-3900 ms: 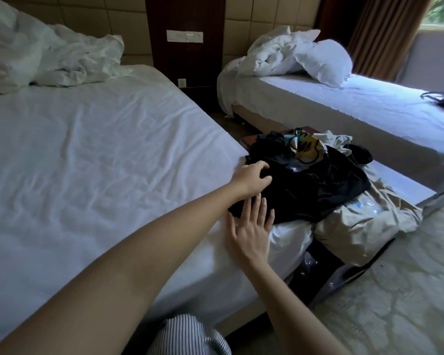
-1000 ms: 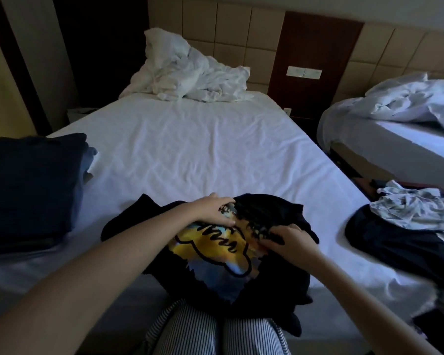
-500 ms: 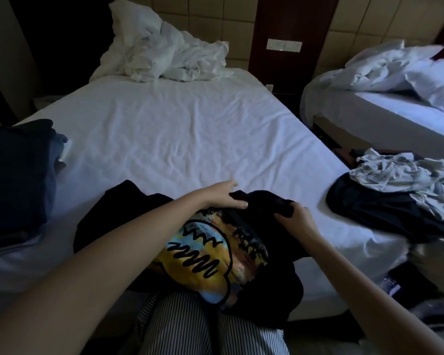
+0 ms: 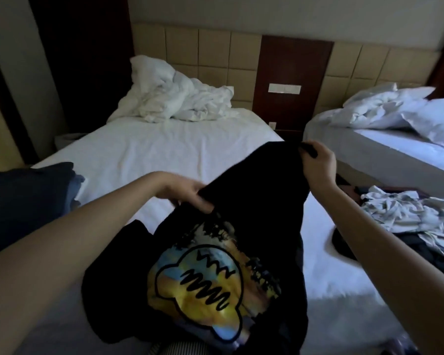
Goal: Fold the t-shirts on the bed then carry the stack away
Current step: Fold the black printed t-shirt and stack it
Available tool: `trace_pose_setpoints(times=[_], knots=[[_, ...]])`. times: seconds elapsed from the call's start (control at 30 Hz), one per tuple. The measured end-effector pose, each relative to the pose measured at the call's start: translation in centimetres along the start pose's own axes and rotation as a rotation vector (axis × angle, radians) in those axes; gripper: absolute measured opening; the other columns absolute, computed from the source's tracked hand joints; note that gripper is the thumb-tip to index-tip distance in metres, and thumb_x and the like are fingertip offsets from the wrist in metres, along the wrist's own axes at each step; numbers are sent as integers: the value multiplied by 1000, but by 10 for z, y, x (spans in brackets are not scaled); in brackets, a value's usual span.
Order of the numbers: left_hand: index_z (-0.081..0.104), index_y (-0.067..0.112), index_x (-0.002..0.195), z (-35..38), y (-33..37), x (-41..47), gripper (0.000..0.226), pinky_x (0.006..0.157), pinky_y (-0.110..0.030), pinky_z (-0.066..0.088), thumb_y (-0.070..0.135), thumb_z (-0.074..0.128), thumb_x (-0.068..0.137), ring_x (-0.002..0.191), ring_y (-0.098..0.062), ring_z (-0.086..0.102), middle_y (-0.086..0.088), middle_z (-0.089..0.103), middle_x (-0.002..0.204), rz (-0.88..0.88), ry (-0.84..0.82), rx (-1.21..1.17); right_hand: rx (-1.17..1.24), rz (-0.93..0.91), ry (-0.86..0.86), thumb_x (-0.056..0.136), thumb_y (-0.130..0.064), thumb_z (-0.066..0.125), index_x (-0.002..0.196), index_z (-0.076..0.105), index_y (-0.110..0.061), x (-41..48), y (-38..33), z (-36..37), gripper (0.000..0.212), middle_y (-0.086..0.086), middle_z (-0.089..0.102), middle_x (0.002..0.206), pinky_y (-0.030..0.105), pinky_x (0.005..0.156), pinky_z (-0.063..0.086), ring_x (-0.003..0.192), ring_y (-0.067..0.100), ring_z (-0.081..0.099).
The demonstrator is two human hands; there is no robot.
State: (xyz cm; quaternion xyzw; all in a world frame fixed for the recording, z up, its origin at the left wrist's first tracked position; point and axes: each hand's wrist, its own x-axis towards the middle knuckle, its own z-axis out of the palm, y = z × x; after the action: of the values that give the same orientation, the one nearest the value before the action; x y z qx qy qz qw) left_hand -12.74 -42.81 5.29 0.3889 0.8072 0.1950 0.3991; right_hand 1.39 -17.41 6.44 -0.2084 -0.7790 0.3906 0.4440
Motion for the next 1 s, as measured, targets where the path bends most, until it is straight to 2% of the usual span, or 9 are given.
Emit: trace_pose_setpoints(times=[0.13, 0.3, 0.5, 0.6, 0.67, 0.73, 0.83, 0.93, 1.0], knots=[[60, 24, 109, 18, -42, -5, 21, 85, -29, 48, 37, 53, 94, 95, -11, 62, 3, 64, 108, -133, -43, 166, -22, 86, 95, 90, -7, 50, 102, 66, -4, 7, 32, -23, 20, 7, 63, 92, 26, 74, 40, 85, 17, 54], [59, 11, 98, 15, -50, -2, 38, 62, -26, 39, 47, 47, 94, 69, -16, 53, -4, 57, 85, 26, 490, -85, 7, 233, 93, 90, -9, 53, 104, 66, -1, -1, 59, -43, 20, 2, 58, 73, 5, 48, 37, 64, 5, 54], [61, 22, 85, 10, -49, -23, 18, 63, -21, 46, 41, 64, 87, 72, -11, 62, 3, 64, 84, -330, 0, 470, -49, 171, 32, 90, -8, 54, 106, 64, 2, -18, 59, -42, 21, 12, 61, 92, 21, 67, 40, 86, 21, 54], [51, 15, 65, 5, -41, -16, 25, 45, -22, 32, 15, 57, 89, 45, -9, 43, -3, 49, 64, -219, 448, 223, -151, 177, -71, 91, -9, 50, 118, 57, -2, -29, 52, -29, 28, 17, 60, 112, 30, 80, 39, 105, 31, 55], [59, 13, 80, 3, -20, -8, 17, 51, -20, 39, 4, 49, 90, 59, -13, 52, -11, 57, 81, -9, 664, -268, -297, 200, -249, 92, -21, 53, 139, 39, -14, -39, 42, -13, 49, 16, 43, 138, 41, 96, 37, 125, 33, 42], [52, 13, 126, 6, 5, -6, 32, 79, -22, 43, 7, 50, 95, 106, -20, 55, -13, 50, 129, 174, 639, -537, -484, 148, -407, 92, -33, 54, 148, 17, -23, -53, 27, 7, 68, 12, 17, 154, 48, 108, 23, 139, 32, 20], [33, 21, 143, 24, 16, -2, 60, 98, -27, 35, 18, 61, 91, 136, -22, 32, -8, 28, 150, 161, 558, -208, -535, -77, -551, 92, -36, 53, 149, 13, -29, -83, 8, 39, 69, 3, 6, 157, 46, 112, 12, 144, 23, 5], [55, 12, 98, 49, -6, -14, 15, 70, -27, 43, 24, 54, 90, 88, -21, 56, -11, 57, 100, -55, 605, 223, -529, -283, -689, 93, -34, 51, 146, 22, -29, -108, -4, 62, 61, -4, 24, 152, 41, 110, 15, 141, 17, 14], [54, 8, 86, 70, -31, -28, 26, 53, -25, 39, 32, 46, 94, 60, -17, 50, -8, 51, 71, -252, 501, 314, -489, -351, -779, 94, -28, 50, 143, 31, -27, -122, -7, 75, 52, -5, 34, 146, 39, 108, 16, 138, 16, 20]])
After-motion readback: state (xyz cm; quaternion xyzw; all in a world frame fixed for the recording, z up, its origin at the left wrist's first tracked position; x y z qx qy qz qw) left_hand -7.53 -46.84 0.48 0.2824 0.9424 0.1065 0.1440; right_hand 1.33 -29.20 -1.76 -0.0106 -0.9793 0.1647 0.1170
